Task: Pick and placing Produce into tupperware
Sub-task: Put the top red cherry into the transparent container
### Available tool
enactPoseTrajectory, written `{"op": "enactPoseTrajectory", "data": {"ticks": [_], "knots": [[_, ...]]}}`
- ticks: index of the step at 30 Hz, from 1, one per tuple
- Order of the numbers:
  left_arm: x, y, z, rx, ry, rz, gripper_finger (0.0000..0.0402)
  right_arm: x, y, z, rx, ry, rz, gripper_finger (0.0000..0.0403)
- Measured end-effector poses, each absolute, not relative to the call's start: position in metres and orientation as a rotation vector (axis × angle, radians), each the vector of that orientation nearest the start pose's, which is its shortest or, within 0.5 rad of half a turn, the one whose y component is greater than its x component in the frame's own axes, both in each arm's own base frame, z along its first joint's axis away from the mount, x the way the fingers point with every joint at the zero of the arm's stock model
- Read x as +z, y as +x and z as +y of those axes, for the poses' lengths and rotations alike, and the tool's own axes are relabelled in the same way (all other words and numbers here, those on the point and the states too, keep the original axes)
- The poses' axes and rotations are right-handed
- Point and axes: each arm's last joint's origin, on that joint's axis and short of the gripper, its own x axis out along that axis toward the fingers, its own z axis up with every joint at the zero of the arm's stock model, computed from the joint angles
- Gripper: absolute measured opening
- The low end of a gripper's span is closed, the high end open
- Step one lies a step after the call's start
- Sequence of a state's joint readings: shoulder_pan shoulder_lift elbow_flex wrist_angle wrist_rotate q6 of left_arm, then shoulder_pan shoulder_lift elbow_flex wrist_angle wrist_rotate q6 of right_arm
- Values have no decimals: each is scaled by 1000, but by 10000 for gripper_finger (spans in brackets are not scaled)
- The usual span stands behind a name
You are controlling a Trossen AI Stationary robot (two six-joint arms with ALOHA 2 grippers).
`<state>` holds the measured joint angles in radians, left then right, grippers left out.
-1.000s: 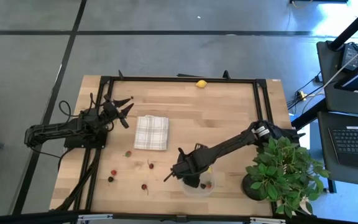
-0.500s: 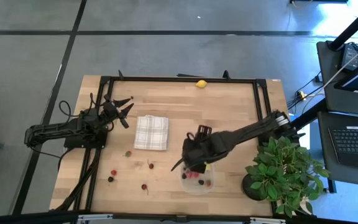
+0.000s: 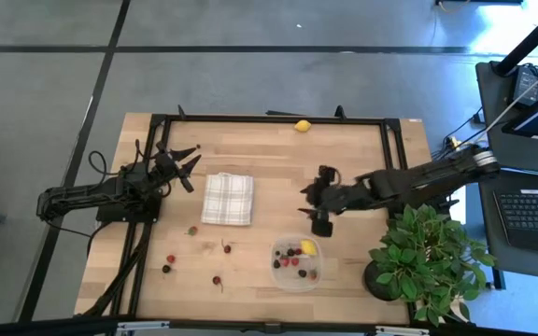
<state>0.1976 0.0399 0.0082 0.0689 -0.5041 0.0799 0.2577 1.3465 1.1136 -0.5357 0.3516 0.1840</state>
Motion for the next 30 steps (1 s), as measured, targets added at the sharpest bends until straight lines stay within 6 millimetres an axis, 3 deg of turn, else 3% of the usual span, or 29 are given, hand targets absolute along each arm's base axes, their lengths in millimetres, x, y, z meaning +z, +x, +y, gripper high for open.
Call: {"op": "enactPoseTrajectory", "data": {"ticks": [7,12,20,26,30], "knots": [[170,91,33,703,70,-10,126,253,230,22,-37,-125,486,241],[170,91,33,703,46,-19,126,224,195,1,-2,-76,376,241],[170,91,33,703,45,-19,126,185,149,-2,5,28,156,241],[170,92,32,690,30,-25,126,177,134,-2,6,23,39,241],[170,95,28,500,86,-15,126,173,131,-2,6,23,32,241]]}}
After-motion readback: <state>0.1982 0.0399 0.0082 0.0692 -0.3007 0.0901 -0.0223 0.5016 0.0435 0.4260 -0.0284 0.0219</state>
